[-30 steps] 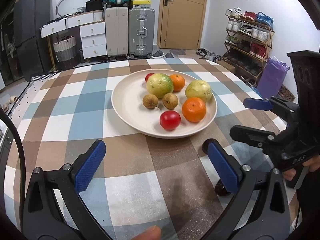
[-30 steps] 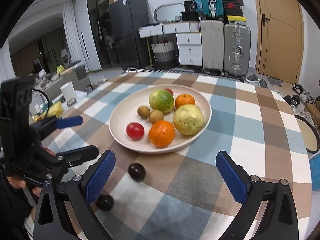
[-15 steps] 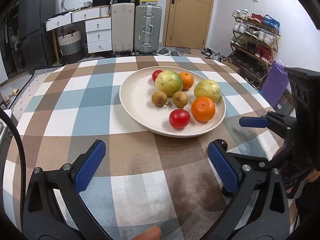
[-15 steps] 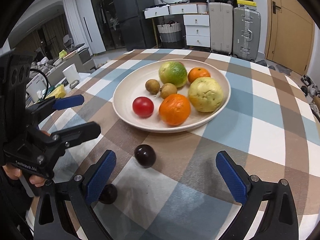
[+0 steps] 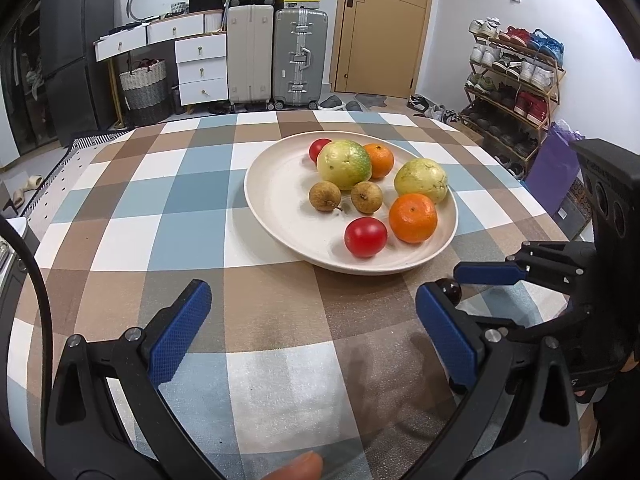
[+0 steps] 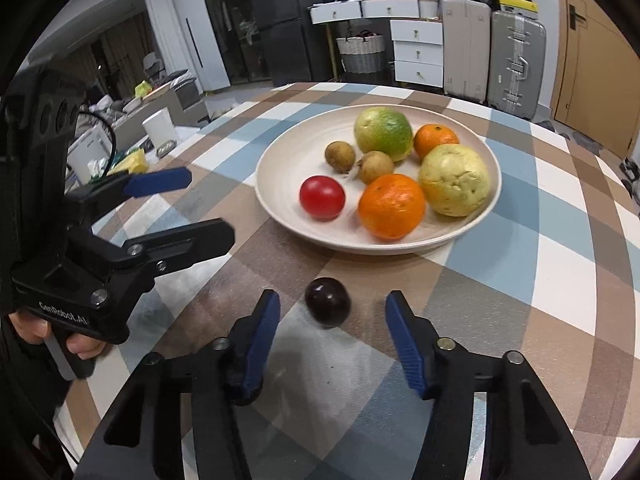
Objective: Organize fruits
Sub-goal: 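Move the right gripper to a dark plum and grasp it, then grasp the other dark plum with the left gripper while the right gripper holds its plum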
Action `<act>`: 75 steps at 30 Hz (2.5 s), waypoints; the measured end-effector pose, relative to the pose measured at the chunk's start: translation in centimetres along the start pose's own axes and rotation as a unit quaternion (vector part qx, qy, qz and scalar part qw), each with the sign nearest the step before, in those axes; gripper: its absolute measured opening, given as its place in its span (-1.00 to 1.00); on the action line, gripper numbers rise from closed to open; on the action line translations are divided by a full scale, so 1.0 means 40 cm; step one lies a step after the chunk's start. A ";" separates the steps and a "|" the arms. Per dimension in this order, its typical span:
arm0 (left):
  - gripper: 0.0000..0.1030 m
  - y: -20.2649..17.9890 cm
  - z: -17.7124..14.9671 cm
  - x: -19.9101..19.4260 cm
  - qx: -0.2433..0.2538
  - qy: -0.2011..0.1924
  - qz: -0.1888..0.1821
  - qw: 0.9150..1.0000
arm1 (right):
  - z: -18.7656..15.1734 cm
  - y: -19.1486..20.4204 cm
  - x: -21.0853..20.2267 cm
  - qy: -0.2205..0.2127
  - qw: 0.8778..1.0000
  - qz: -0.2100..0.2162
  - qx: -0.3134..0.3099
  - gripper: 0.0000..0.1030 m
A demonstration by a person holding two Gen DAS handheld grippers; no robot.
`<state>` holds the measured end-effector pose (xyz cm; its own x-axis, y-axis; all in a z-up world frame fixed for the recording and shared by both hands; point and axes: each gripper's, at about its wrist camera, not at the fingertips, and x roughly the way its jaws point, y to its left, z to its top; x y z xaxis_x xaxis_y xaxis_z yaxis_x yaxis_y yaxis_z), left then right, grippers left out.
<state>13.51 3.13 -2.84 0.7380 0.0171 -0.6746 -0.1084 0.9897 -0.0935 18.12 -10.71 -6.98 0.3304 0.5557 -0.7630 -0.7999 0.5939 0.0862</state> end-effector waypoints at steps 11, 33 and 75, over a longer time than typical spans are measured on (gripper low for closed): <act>0.98 -0.012 -0.005 0.005 0.008 0.005 -0.002 1.000 | 0.002 0.004 0.004 0.002 1.000 0.002 -0.002 -0.44; 0.55 -0.149 -0.061 -0.002 0.131 0.066 -0.124 0.981 | -0.002 -0.031 -0.038 -0.024 1.000 0.005 0.019 -0.52; -0.57 -0.195 -0.100 -0.027 0.190 0.076 -0.191 0.960 | -0.003 -0.041 -0.051 -0.037 0.999 -0.001 0.026 -0.52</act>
<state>10.91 -5.16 -4.32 0.5675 -0.3493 -0.7456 0.4225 0.9008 -0.1004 18.71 -12.88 -5.65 0.3696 0.5951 -0.7136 -0.7724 0.6237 0.1200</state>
